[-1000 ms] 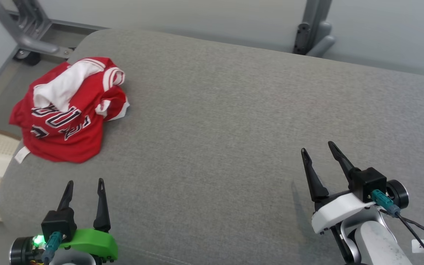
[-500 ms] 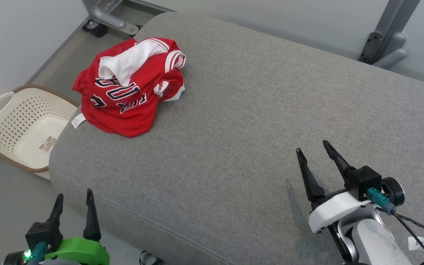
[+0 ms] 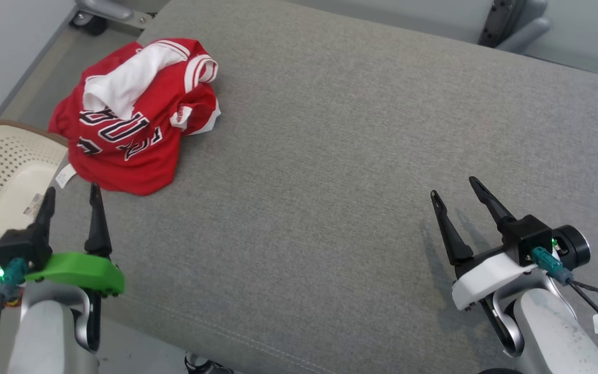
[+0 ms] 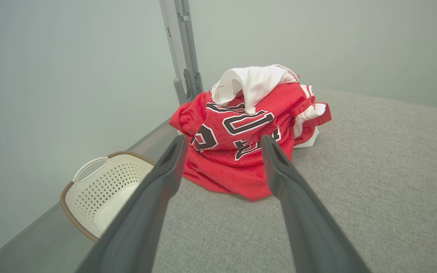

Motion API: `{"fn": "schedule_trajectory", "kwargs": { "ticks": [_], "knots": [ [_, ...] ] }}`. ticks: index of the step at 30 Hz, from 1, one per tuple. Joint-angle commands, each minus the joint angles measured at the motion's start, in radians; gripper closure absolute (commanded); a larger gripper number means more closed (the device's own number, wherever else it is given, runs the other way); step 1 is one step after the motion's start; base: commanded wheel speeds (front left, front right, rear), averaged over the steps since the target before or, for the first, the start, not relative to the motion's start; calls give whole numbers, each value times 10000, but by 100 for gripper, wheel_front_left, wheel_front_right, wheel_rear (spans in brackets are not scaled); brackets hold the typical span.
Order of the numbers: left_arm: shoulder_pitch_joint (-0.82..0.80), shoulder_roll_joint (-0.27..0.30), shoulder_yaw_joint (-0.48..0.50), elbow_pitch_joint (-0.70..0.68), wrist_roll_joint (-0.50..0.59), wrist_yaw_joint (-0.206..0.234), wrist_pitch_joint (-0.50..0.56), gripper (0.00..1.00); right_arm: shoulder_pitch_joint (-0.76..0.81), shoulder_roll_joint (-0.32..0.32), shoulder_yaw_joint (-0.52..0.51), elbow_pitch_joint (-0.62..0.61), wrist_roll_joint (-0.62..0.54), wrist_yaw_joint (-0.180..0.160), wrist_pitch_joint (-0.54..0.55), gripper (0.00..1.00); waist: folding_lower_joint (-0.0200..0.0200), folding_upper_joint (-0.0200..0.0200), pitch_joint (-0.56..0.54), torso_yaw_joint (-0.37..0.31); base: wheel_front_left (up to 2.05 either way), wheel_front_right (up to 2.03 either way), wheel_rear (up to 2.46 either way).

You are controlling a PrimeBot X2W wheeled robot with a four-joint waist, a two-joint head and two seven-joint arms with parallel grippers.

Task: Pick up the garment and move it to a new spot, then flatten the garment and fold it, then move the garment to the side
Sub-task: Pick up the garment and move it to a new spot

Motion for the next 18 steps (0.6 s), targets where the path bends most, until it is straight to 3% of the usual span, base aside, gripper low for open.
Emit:
{"fn": "schedule_trajectory", "kwargs": {
  "ticks": [1,9,18],
  "knots": [
    [-344,176,37,258,9,-35,9,0,-117,-93,26,-30,-13,-13,-32,0,0,0,549,-622,0,0,0],
    [-2365,1397,-22,1972,-176,-84,9,0,-143,-308,-26,-68,56,-13,-32,0,0,0,1104,-1421,0,0,0],
    [-4501,2980,-1406,4040,-738,-71,21,0,-301,-378,97,20,161,-15,-31,0,0,0,1630,-2113,0,0,0]
  ]
}}
